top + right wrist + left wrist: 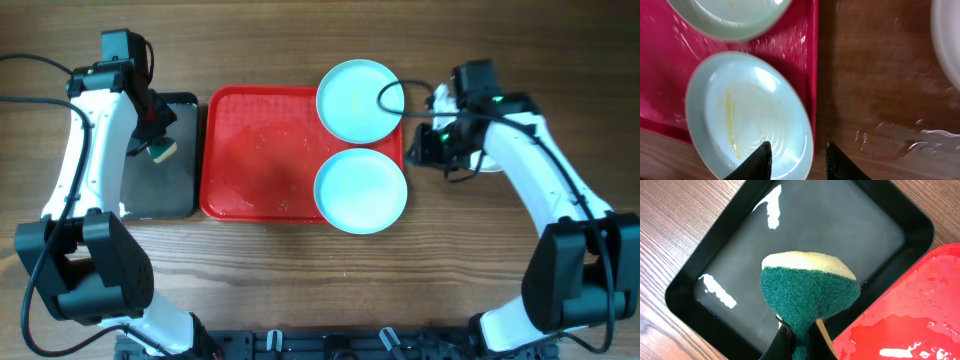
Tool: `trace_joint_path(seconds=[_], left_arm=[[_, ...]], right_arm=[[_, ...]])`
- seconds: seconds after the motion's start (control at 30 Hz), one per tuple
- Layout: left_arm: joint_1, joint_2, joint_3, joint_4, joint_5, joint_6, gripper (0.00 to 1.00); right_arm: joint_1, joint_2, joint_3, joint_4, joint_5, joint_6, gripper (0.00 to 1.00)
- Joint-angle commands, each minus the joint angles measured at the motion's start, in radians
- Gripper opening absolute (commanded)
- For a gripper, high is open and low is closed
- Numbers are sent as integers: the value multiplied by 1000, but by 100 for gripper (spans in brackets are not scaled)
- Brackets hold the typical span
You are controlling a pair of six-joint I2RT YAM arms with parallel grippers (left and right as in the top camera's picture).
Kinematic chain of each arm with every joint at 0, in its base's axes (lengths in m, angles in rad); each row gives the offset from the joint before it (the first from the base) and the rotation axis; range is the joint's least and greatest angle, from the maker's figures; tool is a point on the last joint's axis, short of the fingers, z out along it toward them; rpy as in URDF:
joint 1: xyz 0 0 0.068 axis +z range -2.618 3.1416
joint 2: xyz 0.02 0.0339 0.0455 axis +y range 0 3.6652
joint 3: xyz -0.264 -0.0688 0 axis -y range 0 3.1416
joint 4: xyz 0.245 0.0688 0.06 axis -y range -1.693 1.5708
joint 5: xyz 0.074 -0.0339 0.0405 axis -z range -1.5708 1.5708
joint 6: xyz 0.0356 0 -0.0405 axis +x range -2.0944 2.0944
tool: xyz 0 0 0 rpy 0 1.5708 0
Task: Clean dirty plates on tray and stack at the side
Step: 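Grasp the near light-blue plate's rim with the right gripper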
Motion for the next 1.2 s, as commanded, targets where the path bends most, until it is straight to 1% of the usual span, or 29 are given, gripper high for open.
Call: trace_joint_path(seconds=[0.0, 0.1, 0.27, 0.43, 0.5, 0.57, 0.6, 0.8, 0.9, 0.97, 1.0, 1.03, 1.1, 1.17], left_arm=[[4, 4, -6, -1, 11, 1, 4], [4, 4, -6, -1, 11, 1, 4], [4, 4, -6, -6, 11, 1, 4], [4, 4, -6, -8, 11, 1, 4], [4, 4, -6, -11, 11, 1, 4], [4, 4, -6, -12, 11, 1, 4], [4, 4, -6, -12, 11, 1, 4], [4, 4, -6, -15, 11, 1, 4], [4, 4, -6, -15, 11, 1, 4], [4, 4, -6, -15, 11, 1, 4], [4, 4, -6, -15, 11, 1, 4], [4, 4, -6, -15, 11, 1, 4], [4, 4, -6, -15, 11, 1, 4], [4, 4, -6, -15, 11, 1, 4]], right_arm=[[53, 18, -69, 8, 64, 53, 35], [88, 18, -119, 14, 83, 66, 34], [114, 18, -164, 32, 119, 101, 25], [119, 18, -220, 100, 119, 116, 23], [119, 18, -226, 105, 119, 115, 16], [119, 18, -226, 108, 119, 115, 6], [119, 18, -226, 108, 119, 115, 4], [119, 8, -198, 66, 71, 114, 4], [164, -23, -159, 70, 15, 122, 4], [216, -26, -137, 117, 13, 188, 4], [252, -26, -134, 171, 16, 238, 4], [281, -24, -135, 224, 41, 300, 4], [358, -6, -135, 343, 160, 474, 4], [415, 13, -135, 447, 209, 530, 4]])
